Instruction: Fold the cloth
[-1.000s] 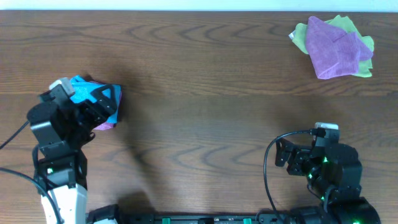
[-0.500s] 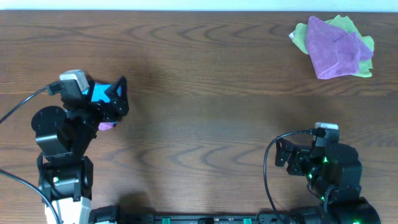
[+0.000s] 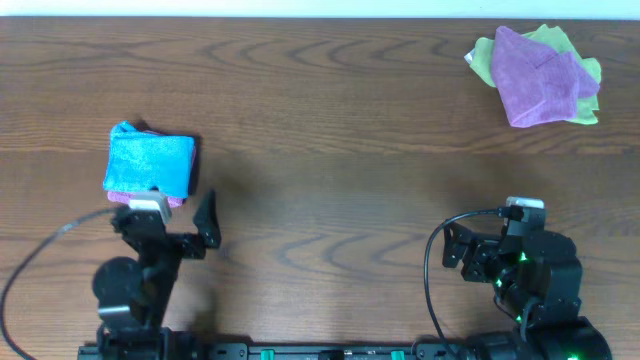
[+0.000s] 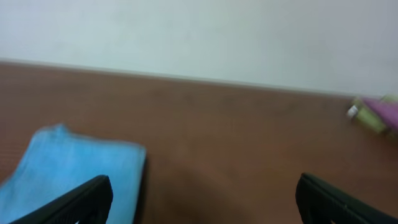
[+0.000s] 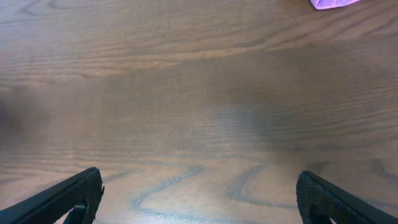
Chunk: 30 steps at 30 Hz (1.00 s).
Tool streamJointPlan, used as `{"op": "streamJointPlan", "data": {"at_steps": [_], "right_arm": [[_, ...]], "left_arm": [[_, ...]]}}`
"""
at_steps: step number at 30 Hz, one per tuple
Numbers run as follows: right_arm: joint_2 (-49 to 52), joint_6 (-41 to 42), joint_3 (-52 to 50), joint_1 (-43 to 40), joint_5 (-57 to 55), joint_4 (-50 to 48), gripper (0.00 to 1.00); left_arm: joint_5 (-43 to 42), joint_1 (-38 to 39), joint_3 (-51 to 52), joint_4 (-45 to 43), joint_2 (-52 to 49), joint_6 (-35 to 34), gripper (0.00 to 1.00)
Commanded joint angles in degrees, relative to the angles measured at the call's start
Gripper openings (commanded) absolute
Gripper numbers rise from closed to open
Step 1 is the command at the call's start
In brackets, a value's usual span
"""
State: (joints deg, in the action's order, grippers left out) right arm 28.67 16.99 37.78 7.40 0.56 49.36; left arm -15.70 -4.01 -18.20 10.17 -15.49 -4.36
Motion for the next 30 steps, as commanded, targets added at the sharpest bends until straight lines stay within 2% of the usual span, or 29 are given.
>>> {"op": "streamJointPlan", "data": {"at_steps": [1, 6, 12, 20, 30], "right_arm": [[-0.17, 0.57, -0.2, -0.35, -0.35, -0.02, 0.99], [-0.17, 0.57, -0.2, -0.35, -0.35, -0.02, 0.99], [-0.17, 0.57, -0.2, -0.35, -0.35, 0.0, 0.99], [-0.17, 0.57, -0.2, -0.35, -0.35, -0.02, 0.99], [-0.17, 0.57, -0.2, -0.35, -0.35, 0.0, 0.99]], "left_arm": [[4.96, 0.24, 3.58, 3.45, 5.16, 2.73, 0.95], [14.47, 0.24, 5.18, 15.87, 11.56, 2.67, 0.95], [22.62, 0.24, 5.27, 23.21, 15.3, -1.05, 0.95], [21.0, 0.31, 9.35, 24.24, 15.3, -6.23, 0.95], [18.43, 0.31, 9.35, 25.7, 15.3, 3.56, 0.95]]}}
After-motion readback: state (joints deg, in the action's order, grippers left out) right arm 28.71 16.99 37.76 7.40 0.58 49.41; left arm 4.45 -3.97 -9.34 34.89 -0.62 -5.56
